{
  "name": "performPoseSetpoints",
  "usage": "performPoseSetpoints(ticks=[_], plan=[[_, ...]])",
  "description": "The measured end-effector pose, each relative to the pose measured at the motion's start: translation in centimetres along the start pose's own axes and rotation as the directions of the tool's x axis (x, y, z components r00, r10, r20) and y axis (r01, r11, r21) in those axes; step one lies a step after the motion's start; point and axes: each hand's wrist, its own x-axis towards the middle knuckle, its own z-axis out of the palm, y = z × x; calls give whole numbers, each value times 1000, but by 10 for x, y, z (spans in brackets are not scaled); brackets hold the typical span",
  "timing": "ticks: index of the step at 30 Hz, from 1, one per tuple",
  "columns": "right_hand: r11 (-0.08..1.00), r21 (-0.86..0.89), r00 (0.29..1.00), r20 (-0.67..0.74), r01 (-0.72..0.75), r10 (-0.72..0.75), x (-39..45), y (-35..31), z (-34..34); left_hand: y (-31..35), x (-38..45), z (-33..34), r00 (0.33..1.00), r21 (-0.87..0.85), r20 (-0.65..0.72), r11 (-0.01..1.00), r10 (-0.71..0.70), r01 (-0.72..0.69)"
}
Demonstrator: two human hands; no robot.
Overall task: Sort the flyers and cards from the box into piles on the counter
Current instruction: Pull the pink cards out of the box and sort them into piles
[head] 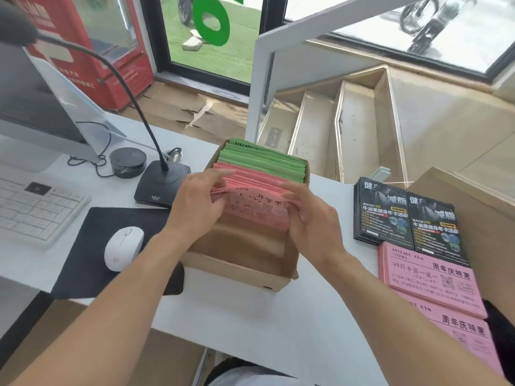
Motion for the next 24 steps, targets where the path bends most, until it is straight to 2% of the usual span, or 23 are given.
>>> performPoseSetpoints(ticks=[2, 5, 7, 11, 14, 18, 24], plan=[[996, 82, 997, -66, -23, 28, -8, -4, -26, 19, -8, -13, 1000, -133, -1, 991, -15, 15], [980, 182, 985, -137, -82, 108, -37, 1, -68, 63, -28, -18, 998, -275, 3, 959, 69, -65], [961, 252, 970, -181, -114, 162, -66, 9, -96, 93, -43, -9, 989, -291, 26, 947, 148, -134], [974, 125, 955, -209, -186, 210, -142, 35, -146, 139, -84, 35, 955, -310, 115, 923, 273, -227], [952, 65, 935, -178, -300, 307, -204, 61, -170, 161, -120, 81, 919, -375, 279, 913, 277, -161], [861, 72, 847, -157, -503, 508, -276, 88, -192, 184, -167, 137, 831, -395, 496, 918, 252, -43], [742, 173, 723, -166, -648, 670, -323, 103, -201, 203, -210, 183, 780, -378, 556, 923, 287, -70]])
